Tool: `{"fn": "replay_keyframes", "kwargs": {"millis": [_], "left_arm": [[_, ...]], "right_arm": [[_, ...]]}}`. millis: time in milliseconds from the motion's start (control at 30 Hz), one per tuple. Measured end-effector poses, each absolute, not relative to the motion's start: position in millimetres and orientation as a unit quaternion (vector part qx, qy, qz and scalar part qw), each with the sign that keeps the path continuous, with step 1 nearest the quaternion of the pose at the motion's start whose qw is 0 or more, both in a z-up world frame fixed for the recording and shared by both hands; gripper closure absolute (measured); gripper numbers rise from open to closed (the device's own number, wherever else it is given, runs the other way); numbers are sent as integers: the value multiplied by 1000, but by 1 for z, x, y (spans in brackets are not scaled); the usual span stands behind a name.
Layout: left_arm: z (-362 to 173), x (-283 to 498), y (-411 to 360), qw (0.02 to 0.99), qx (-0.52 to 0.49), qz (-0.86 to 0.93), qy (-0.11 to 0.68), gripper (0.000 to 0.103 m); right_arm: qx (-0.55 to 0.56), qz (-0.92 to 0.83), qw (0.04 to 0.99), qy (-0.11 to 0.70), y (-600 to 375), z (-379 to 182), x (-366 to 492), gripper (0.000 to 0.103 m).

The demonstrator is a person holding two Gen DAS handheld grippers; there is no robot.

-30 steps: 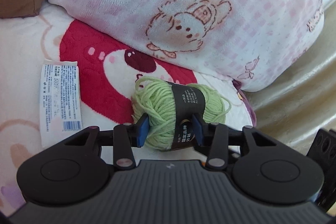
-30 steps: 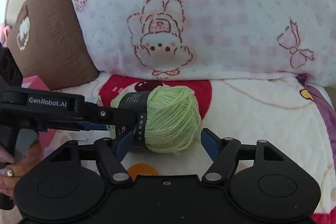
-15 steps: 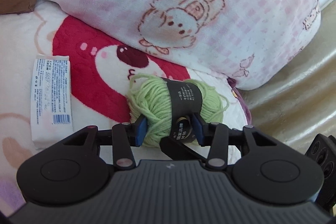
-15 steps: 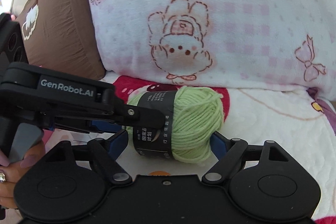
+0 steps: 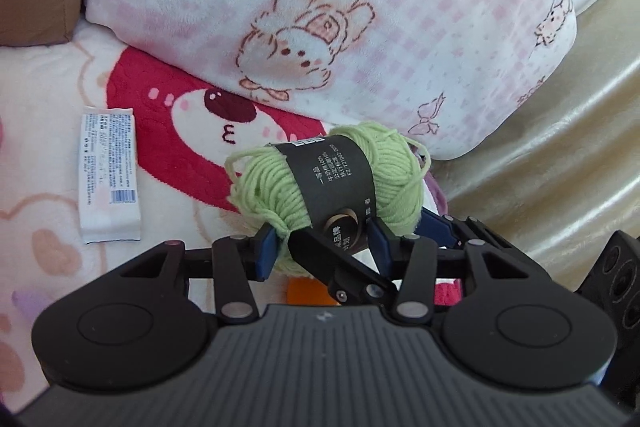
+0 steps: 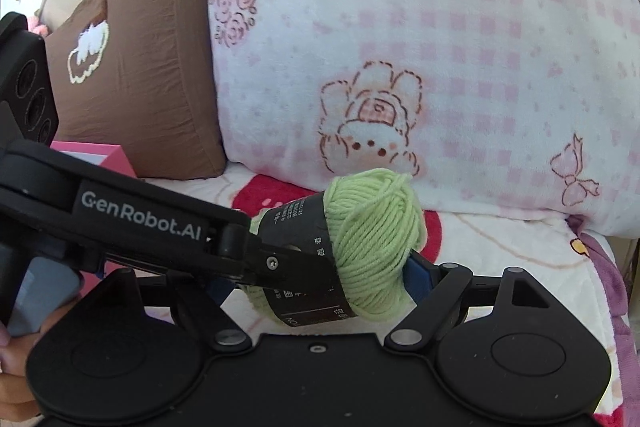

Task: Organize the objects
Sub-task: 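Lift the yarn ball with the left gripper and carry it over the pink box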

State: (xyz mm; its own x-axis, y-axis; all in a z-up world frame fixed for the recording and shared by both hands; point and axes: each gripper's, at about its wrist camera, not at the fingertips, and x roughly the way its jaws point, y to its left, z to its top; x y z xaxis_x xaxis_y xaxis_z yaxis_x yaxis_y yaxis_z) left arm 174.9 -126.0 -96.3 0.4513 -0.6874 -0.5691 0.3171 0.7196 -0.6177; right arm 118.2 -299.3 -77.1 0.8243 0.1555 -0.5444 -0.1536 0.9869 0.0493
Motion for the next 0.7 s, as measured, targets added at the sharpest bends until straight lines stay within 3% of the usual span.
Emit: {"fn": "replay_keyframes", "kwargs": {"millis": [367,700], "left_arm": [[-69,148,-86,846,-203,-285,402,57],[-42,109,-58,859,-163,-277,398,57]], "right_arm": [[-70,115,944,302,-252,-63,87,18],[-85,122,939,309,-218,-40,62,26]]}}
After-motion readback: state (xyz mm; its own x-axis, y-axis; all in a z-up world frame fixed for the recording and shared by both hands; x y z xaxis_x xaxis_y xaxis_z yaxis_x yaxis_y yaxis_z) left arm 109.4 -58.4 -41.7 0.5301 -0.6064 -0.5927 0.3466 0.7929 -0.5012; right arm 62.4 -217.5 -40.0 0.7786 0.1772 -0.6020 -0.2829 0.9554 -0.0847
